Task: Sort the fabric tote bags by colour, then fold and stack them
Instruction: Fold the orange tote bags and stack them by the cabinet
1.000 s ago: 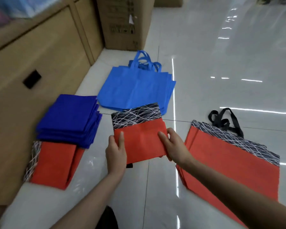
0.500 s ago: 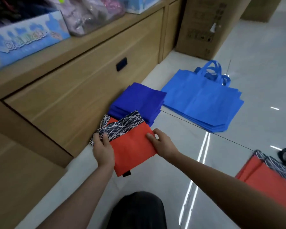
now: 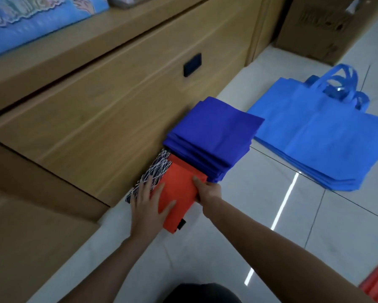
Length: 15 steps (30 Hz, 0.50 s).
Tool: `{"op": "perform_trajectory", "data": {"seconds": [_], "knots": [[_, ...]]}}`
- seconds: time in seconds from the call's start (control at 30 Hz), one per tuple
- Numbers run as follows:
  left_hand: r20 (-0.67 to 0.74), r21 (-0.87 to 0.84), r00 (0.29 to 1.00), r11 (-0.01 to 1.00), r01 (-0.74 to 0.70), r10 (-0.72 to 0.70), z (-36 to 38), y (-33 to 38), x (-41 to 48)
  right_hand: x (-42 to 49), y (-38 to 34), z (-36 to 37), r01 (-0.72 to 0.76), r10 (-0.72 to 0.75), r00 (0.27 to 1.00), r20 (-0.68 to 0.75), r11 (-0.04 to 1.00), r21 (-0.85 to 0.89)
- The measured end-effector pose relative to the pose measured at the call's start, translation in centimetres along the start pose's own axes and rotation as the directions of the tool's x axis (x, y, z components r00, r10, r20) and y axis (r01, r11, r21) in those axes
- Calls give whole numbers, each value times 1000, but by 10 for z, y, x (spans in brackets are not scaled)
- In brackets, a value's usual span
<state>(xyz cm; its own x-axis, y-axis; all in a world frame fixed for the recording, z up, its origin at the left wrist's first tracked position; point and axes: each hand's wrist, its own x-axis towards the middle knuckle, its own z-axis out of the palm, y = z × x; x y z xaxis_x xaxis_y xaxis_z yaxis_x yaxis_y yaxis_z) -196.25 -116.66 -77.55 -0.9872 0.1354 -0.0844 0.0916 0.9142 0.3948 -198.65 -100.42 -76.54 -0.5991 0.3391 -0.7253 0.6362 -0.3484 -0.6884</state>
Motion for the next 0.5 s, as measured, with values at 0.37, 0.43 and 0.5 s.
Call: {"op": "perform_trajectory", "data": {"seconds": [0.37, 0.43, 0.5], "knots": [[354, 322, 934, 944, -75, -47, 27, 0, 61, -9, 35, -37, 642, -434, 710, 555, 76, -763], [349, 337, 936, 938, -82, -44, 28, 0, 59, -5, 36, -48, 618, -291, 733, 615, -95, -781], [323, 348, 946, 933, -98, -21, 27, 1, 55, -2, 34, -52, 580, -177, 769, 614, -212, -787]]}}
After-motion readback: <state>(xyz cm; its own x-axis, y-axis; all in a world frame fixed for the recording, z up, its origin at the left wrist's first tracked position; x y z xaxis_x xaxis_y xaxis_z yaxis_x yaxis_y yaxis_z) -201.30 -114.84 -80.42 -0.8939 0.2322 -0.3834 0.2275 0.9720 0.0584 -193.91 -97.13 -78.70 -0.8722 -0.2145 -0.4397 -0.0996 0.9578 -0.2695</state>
